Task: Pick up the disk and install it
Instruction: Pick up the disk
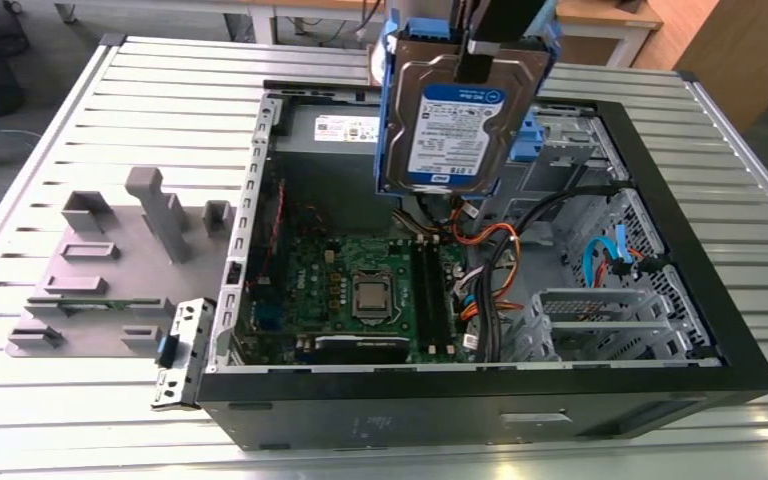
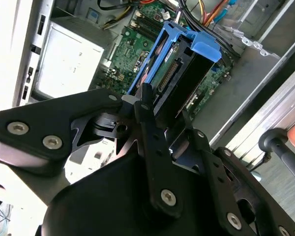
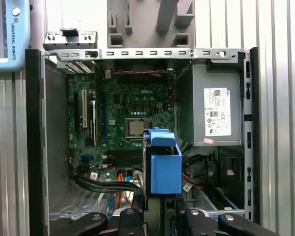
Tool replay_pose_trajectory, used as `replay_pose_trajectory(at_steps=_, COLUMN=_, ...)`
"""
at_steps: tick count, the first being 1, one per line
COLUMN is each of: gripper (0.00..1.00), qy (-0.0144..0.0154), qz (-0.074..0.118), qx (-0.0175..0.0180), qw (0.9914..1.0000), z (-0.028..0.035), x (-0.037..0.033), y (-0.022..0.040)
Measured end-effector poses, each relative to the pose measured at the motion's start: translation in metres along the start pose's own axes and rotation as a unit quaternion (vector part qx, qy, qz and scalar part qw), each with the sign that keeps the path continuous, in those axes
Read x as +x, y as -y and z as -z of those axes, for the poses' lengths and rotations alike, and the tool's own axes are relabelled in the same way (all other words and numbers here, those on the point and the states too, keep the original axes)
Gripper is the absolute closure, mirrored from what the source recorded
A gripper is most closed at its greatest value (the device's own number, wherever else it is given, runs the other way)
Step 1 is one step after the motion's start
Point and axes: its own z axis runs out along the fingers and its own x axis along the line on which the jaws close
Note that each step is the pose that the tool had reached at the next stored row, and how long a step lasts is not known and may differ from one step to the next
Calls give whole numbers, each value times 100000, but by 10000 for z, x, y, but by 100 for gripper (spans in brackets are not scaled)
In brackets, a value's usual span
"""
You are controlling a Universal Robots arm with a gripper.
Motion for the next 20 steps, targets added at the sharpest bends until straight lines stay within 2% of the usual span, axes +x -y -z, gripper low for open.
replay_pose_trajectory(at_steps=14, gripper=65, qy=-5, qz=-2, qx=-3, qw=100000, z=6, x=318, y=14)
replay_pose_trajectory(at_steps=20, gripper=65, qy=-5, qz=1, qx=-2, qw=100000, z=7, x=430, y=19)
